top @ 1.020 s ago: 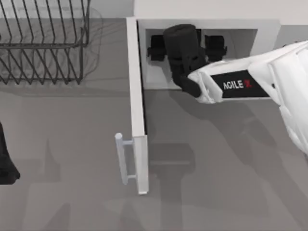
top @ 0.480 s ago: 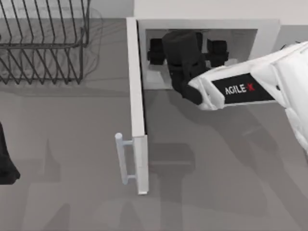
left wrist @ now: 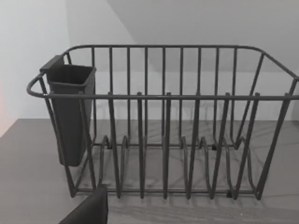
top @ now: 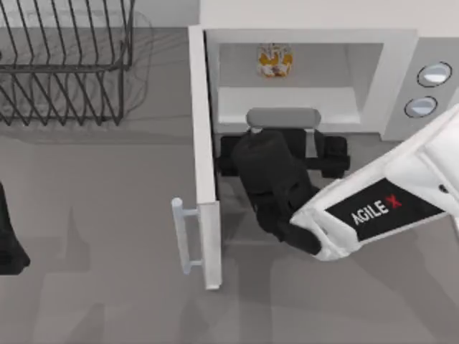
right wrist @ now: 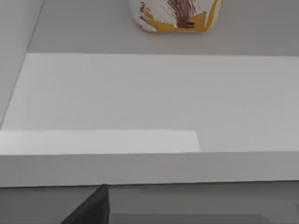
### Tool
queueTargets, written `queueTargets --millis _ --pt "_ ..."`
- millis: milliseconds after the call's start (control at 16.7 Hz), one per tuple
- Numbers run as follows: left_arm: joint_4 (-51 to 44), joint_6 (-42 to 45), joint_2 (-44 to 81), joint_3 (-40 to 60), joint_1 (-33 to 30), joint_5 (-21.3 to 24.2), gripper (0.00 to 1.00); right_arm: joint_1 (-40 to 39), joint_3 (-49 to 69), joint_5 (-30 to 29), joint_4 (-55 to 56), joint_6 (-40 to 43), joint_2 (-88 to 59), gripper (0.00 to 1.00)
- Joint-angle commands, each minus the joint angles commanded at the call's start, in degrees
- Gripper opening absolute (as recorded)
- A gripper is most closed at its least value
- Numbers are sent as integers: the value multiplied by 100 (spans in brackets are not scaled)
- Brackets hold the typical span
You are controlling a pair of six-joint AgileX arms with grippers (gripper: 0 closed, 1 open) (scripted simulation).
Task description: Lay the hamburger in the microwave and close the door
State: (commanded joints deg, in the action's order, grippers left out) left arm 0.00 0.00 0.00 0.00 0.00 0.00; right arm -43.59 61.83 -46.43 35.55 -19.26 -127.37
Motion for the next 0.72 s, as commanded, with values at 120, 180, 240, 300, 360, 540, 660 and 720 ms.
queueTargets --millis 120,180,240,300,360,540,660,720 --pt "0 0 0 0 0 0 100 -223 -558 -197 208 -138 300 100" --pt "0 0 0 0 0 0 100 -308 -745 -274 291 -191 408 100" --pt "0 0 0 0 0 0 100 -369 -873 -332 353 -230 485 100" --pt "0 0 0 0 0 0 100 -399 -935 -363 385 -251 523 100" --pt "0 0 0 0 0 0 100 -403 -945 -368 391 -254 529 100" --pt "0 0 0 0 0 0 100 -369 -929 -356 374 -246 498 100" --pt "0 0 0 0 0 0 100 -371 -899 -353 282 -245 583 100" --pt "0 0 0 0 0 0 100 -371 -859 -351 150 -245 698 100"
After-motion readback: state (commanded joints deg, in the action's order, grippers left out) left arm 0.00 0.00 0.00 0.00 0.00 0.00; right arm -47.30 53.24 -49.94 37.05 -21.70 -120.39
